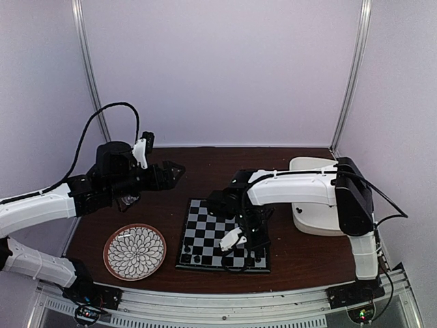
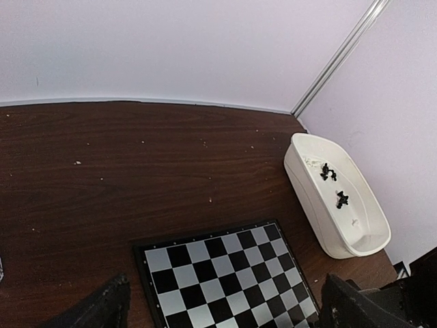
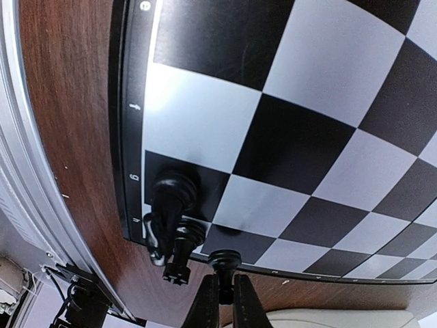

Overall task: Set up the chess pieces on the board
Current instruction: Place the pawn at a7.

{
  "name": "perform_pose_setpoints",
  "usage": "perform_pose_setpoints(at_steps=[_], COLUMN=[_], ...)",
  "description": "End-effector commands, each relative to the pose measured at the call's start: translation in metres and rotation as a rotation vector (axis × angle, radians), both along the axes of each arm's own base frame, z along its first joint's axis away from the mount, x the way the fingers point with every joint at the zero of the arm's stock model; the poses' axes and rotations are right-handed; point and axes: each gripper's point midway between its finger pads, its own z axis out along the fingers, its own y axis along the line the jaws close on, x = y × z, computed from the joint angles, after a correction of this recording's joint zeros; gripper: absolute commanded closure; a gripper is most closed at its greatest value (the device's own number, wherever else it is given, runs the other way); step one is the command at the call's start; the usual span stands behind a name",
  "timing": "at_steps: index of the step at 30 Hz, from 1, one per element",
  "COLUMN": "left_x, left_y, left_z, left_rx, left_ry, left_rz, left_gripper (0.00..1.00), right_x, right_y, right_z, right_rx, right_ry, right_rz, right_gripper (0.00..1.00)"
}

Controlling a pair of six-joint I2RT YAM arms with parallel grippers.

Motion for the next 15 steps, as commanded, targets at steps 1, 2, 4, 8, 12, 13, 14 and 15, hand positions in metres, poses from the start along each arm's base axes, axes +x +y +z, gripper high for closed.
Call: perform_pose_setpoints(at_steps=[1, 2, 4, 8, 12, 13, 14, 15], left_x=[0.0046, 0.0045, 0.0046, 0.0045, 0.0041, 0.0040, 0.0041, 0.0038], left_y=[-0.0018, -0.0020, -0.0021, -0.0035, -0.0037, -0.0036, -0.0034, -0.0038], left_z=[0.0132, 0.0128, 0.0110, 0.0081, 0.0066, 0.0061, 0.0060, 0.0057], left_rx=[-0.025, -0.024, -0.023, -0.022, -0.024, -0.024, -0.023, -0.024], left_ry=[-0.026, -0.025, -0.021, -0.012, -0.007, -0.006, -0.006, -0.005], left_rz=[0.009, 0.007, 0.007, 0.004, 0.002, 0.002, 0.002, 0.001], left_gripper=[0.02, 0.03, 0.02, 0.02, 0.02, 0.03, 0.02, 0.03], right_x=[-0.0001, 0.0002, 0.0005, -0.0004, 0.0059, 0.0063, 0.0065, 0.0071], right_y=[-0.0070, -0.0071, -0.0069, -0.0082, -0.0086, -0.0081, -0.0072, -0.0064], right_z=[-0.0065, -0.0065, -0.0074, -0.0093, -0.0100, -0.0098, -0.0101, -0.0103], right_rx=[-0.046, -0.047, -0.046, -0.055, -0.061, -0.058, -0.054, -0.051], right_ry=[-0.017, -0.020, -0.022, -0.017, -0.052, -0.055, -0.056, -0.060], right_rz=[0.012, 0.012, 0.009, 0.009, 0.010, 0.008, 0.007, 0.005], right_gripper=[0.98, 0.98, 0.97, 0.95, 0.95, 0.95, 0.95, 0.95])
